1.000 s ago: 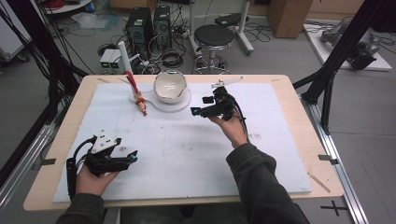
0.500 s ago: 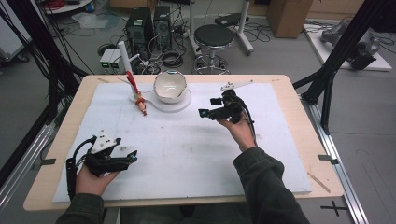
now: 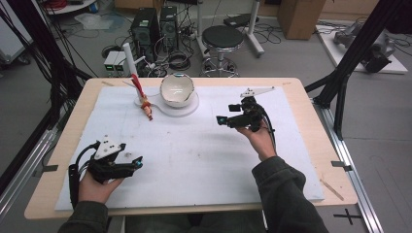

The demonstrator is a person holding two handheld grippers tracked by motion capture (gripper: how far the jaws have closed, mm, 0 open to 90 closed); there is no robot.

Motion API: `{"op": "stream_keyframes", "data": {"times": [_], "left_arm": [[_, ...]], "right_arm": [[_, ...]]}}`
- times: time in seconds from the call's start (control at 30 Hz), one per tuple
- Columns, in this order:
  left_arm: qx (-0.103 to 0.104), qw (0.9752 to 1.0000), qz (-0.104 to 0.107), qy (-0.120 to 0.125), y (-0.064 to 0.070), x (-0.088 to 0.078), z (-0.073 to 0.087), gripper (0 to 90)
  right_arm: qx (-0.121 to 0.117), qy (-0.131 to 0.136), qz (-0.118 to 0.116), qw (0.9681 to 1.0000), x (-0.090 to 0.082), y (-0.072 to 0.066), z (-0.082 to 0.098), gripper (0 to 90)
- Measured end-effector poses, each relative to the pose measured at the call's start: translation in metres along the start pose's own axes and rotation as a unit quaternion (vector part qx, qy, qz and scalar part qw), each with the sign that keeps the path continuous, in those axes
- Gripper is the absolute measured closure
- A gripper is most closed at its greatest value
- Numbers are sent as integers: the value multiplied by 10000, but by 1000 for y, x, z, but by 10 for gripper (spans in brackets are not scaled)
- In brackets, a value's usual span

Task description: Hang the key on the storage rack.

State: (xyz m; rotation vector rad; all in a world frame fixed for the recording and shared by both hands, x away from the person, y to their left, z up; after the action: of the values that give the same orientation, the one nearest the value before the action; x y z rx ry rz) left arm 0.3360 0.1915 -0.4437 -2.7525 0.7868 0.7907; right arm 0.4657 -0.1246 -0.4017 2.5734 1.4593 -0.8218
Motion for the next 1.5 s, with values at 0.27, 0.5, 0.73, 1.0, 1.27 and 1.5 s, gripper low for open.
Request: {"op": "stream_keyframes", "data": {"times": [0.27,0.5,0.73,1.0,1.27,1.5], "left_arm": [[-8,10000,1,-2,-1,-1,0,252],[-16,10000,-9,-5,0,0,1,252],[2,10000,9,-33,1,0,1,252],[-19,10000,15,-48,1,1,2,252],[-13,10000,35,-52,1,1,2,252],[-60,9999,55,-64,2,1,3,252]], "right_arm": [[-58,-35,121,9999,-15,5,12,129],[-63,-1,220,9997,-30,12,26,128],[-81,-23,287,9996,-44,13,31,127],[-117,-69,389,9991,-52,14,43,127],[-128,-118,464,9988,-61,15,55,127],[-118,-77,527,9985,-68,14,66,127]]}}
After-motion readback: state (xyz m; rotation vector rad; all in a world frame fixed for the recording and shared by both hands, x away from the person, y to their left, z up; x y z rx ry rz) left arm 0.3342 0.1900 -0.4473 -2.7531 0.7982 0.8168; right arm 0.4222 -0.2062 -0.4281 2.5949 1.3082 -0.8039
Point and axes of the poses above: each handheld gripper's, and its own axes: x roughly forward along the jaws, z roughly out of its underside, y roughly to its right, the point moved 9 cm from there along x, roughly forward along the jaws, and after that the axes turned 3 degrees about -x, right-handed, at the moved point
